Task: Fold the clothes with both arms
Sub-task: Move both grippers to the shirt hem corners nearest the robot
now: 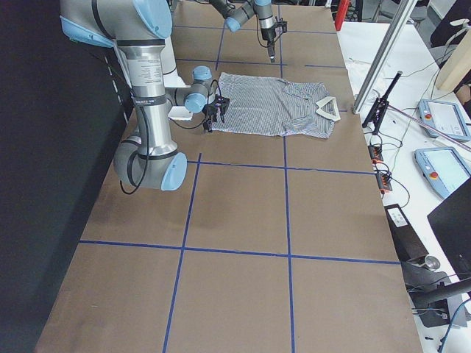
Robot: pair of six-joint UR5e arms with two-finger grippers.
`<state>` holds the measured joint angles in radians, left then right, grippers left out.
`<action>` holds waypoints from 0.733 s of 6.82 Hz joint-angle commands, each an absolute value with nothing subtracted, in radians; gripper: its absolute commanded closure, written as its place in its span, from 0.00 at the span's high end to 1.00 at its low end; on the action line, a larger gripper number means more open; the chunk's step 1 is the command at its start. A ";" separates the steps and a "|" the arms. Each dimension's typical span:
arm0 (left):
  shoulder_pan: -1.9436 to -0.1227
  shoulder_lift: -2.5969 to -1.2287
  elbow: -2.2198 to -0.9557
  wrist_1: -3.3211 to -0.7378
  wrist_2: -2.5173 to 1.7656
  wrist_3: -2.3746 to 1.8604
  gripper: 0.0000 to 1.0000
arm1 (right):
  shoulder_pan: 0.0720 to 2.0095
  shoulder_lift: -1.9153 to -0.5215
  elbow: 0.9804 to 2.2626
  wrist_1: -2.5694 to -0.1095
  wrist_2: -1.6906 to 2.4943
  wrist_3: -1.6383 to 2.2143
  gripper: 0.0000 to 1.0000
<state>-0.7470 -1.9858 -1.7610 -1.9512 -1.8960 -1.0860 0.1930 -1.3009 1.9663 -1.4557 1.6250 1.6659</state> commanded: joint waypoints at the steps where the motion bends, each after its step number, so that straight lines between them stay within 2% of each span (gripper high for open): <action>1: -0.747 -1.987 -1.761 -1.951 -1.896 -1.086 1.00 | 0.189 -1.315 1.967 -1.456 1.635 1.666 0.77; 3: -0.747 -1.988 -1.761 -1.951 -1.896 -1.086 1.00 | 0.189 -1.315 1.971 -1.456 1.651 1.666 0.30; 4: -0.747 -1.988 -1.761 -1.951 -1.896 -1.086 1.00 | 0.190 -1.315 1.976 -1.456 1.652 1.666 0.16; 5: -0.747 -1.987 -1.761 -1.951 -1.896 -1.086 1.00 | 0.190 -1.315 1.977 -1.456 1.652 1.666 0.06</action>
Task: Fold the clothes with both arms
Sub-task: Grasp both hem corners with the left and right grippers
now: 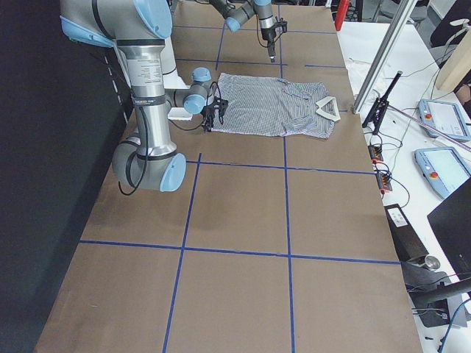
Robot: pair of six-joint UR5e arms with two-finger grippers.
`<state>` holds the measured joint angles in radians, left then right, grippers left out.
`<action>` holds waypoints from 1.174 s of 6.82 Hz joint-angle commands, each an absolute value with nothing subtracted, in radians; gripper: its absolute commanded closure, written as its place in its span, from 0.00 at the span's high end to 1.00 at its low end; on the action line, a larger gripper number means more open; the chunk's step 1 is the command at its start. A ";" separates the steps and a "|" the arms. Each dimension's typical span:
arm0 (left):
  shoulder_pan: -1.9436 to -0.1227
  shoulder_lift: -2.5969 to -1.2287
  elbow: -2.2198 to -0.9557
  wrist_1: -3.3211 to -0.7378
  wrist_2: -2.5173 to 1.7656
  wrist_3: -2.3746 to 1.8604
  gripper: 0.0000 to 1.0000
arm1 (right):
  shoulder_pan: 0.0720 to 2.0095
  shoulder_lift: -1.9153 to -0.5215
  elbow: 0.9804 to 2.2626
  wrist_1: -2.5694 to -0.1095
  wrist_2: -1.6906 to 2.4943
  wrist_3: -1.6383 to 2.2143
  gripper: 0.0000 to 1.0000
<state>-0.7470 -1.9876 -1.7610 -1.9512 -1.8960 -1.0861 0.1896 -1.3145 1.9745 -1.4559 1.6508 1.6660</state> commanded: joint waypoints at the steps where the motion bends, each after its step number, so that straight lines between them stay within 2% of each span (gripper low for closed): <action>1: -0.747 -1.988 -1.761 -1.951 -1.896 -1.086 1.00 | 0.190 -1.316 1.977 -1.456 1.652 1.666 0.01; 4: -0.746 -1.979 -1.770 -1.951 -1.907 -1.177 1.00 | 0.193 -1.312 2.022 -1.453 1.634 1.666 0.00; 5: -0.695 -1.914 -1.817 -1.959 -1.901 -1.338 1.00 | 0.202 -1.305 2.029 -1.447 1.629 1.657 0.00; 7: -0.491 -1.768 -1.968 -1.950 -1.773 -1.568 1.00 | 0.227 -1.307 2.071 -1.440 1.631 1.638 0.00; 8: -0.394 -1.737 -1.979 -1.945 -1.705 -1.674 1.00 | 0.238 -1.304 2.075 -1.440 1.632 1.629 0.00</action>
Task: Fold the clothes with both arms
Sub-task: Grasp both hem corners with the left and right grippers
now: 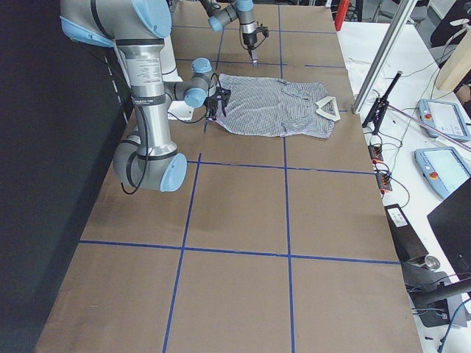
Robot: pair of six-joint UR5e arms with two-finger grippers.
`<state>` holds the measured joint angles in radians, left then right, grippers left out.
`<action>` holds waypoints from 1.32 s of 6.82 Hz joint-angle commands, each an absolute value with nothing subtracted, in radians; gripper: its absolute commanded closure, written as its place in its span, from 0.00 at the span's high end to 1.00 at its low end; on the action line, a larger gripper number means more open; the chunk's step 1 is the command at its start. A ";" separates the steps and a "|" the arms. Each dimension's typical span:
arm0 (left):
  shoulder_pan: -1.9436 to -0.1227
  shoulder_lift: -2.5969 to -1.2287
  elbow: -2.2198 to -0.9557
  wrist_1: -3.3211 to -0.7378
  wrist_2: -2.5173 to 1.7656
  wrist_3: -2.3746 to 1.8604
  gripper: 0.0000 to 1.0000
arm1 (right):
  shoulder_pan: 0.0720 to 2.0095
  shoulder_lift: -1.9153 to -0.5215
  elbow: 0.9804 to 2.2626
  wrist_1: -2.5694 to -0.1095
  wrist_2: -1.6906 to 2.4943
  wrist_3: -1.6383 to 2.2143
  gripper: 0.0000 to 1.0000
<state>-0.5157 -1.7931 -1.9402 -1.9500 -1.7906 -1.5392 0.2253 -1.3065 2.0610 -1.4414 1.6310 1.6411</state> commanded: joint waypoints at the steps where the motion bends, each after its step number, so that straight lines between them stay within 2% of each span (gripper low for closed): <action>1: -0.305 -1.729 -1.979 -1.903 -1.644 -1.766 1.00 | 0.244 -1.299 2.082 -1.440 1.634 1.600 0.00; 3: -0.197 -1.730 -1.977 -1.804 -1.582 -1.885 1.00 | 0.245 -1.299 2.092 -1.440 1.634 1.598 0.00; 9: -0.193 -1.732 -2.017 -1.766 -1.583 -1.882 0.94 | 0.255 -1.301 2.103 -1.440 1.640 1.598 0.00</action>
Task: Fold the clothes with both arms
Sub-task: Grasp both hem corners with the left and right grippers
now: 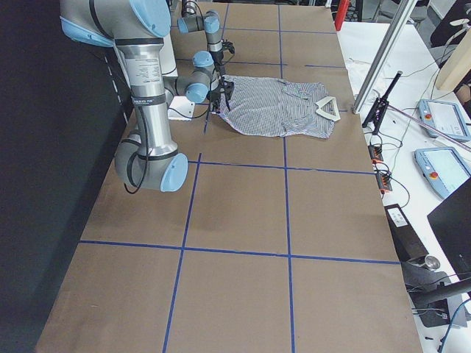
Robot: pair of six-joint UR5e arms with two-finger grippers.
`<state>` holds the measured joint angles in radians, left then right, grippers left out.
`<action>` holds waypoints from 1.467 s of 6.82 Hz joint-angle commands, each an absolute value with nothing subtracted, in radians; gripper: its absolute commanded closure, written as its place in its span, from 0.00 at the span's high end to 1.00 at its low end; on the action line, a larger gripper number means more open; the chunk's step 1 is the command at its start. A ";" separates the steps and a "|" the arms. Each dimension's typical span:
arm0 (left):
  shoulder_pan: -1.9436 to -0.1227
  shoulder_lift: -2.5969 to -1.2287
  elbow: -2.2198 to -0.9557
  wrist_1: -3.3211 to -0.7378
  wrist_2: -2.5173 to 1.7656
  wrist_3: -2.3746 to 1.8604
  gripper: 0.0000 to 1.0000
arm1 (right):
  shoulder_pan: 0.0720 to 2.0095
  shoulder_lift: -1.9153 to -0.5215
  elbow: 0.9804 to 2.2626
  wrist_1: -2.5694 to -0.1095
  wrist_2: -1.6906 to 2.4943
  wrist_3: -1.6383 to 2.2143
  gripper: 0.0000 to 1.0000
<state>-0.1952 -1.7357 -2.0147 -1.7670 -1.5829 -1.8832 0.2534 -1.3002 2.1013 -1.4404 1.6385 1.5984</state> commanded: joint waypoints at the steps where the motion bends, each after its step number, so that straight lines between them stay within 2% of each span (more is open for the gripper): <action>1: -0.193 -1.730 -2.013 -1.766 -1.583 -1.882 0.94 | 0.255 -1.302 2.103 -1.440 1.640 1.598 0.00; 2: -0.193 -1.729 -2.008 -1.766 -1.583 -1.882 0.92 | 0.255 -1.304 2.102 -1.442 1.640 1.598 0.00; 3: -0.193 -1.730 -2.003 -1.766 -1.583 -1.882 0.86 | 0.255 -1.305 2.102 -1.442 1.640 1.598 0.00; 5: -0.193 -1.730 -2.005 -1.766 -1.583 -1.882 0.39 | 0.255 -1.307 2.102 -1.440 1.640 1.598 0.00; 7: -0.195 -1.730 -2.013 -1.766 -1.583 -1.881 0.01 | 0.256 -1.308 2.103 -1.440 1.640 1.598 0.00; 10: -0.193 -1.744 -2.040 -1.710 -1.586 -1.876 0.00 | 0.256 -1.310 2.103 -1.440 1.640 1.598 0.00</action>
<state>-0.1939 -1.7412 -2.0265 -1.7292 -1.5845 -1.8769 0.2561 -1.3095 2.1031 -1.4404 1.6398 1.5984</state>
